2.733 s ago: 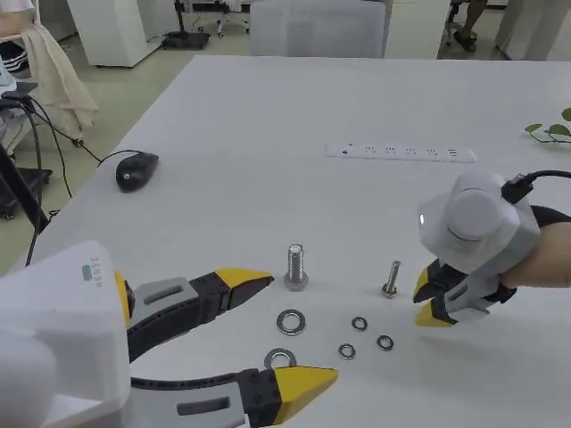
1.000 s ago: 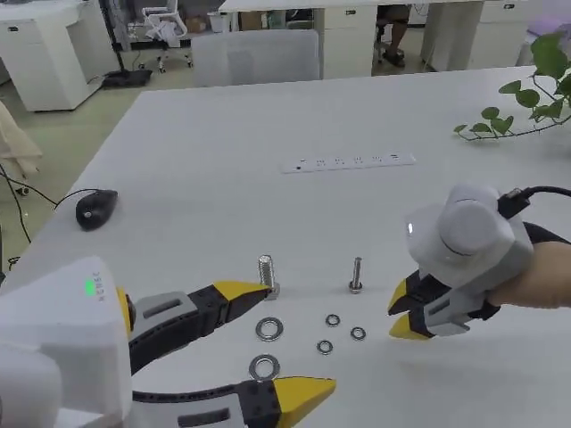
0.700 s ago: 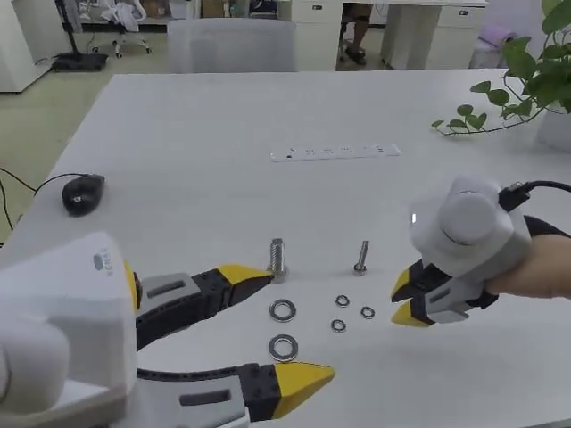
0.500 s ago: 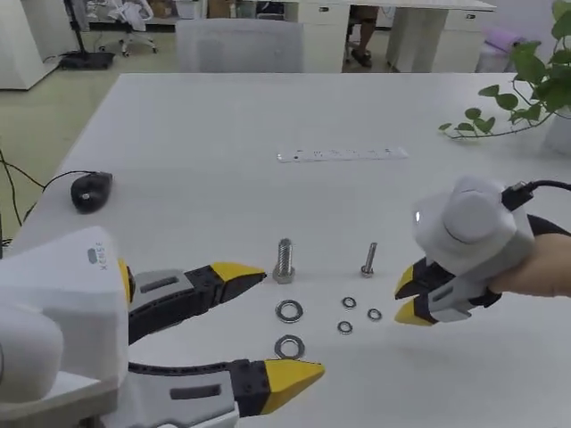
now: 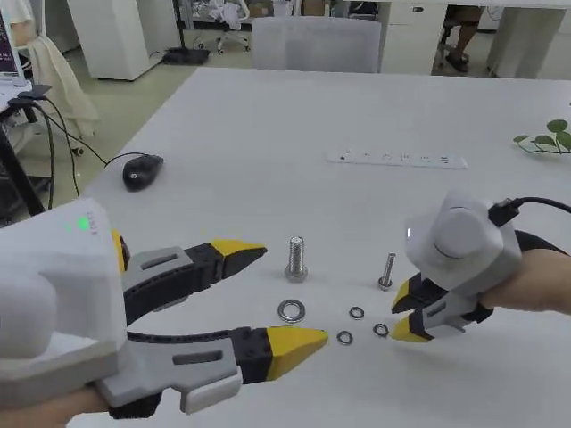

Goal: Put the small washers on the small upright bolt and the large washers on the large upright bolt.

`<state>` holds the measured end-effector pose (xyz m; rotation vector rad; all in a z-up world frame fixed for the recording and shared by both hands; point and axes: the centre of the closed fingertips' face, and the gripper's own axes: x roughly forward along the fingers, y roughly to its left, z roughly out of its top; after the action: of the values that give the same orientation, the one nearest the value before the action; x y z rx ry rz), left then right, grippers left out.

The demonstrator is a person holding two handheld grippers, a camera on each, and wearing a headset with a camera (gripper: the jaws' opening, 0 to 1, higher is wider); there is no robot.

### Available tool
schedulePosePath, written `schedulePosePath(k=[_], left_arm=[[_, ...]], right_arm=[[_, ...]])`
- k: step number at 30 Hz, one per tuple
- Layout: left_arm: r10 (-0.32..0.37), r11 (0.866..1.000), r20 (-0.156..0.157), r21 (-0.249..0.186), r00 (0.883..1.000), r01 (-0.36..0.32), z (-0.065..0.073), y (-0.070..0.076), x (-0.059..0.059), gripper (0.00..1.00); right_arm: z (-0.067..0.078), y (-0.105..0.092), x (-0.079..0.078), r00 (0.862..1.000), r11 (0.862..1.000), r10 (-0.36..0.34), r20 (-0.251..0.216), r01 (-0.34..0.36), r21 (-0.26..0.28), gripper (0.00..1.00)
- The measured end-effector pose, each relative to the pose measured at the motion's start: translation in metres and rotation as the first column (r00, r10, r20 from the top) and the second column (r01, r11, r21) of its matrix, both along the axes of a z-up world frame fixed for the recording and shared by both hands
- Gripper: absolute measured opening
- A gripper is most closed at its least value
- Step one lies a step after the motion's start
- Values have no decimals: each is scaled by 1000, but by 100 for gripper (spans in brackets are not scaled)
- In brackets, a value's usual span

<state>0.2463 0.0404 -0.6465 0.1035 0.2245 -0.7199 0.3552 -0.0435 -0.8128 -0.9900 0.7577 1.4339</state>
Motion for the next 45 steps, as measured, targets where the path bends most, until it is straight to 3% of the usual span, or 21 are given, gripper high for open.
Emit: schedulePosePath(k=[1,4,7,8,11,16,34,45], left_arm=[[-6,1000,2,17,1000,6,-1,0,-2,55],[-14,1000,6,-1,1000,14,0,1,-3,56],[-25,1000,-1,11,1000,25,-4,1,-1,56],[-30,1000,-2,9,1000,30,-5,1,-1,55],[-39,999,2,-1,999,39,-5,0,0,55],[-48,999,4,-9,999,48,-6,-2,1,55],[-43,999,13,-25,999,43,-7,0,7,55],[-38,999,12,-17,999,38,-9,2,9,55]], right_arm=[[-2,0,-1,1000,1000,1,5,-1,0,20],[-2,1,-1,1000,1000,-17,1,17,11,21],[-4,1,1,999,999,-46,-5,46,17,21],[-6,1,-1,998,999,-52,-18,52,13,21],[-10,1,0,999,999,-47,5,47,-5,21],[-10,2,3,998,998,-66,-18,66,-11,22],[-11,9,1,995,996,-70,-74,66,-54,20],[-12,10,1,995,995,-75,-66,70,-71,17]])
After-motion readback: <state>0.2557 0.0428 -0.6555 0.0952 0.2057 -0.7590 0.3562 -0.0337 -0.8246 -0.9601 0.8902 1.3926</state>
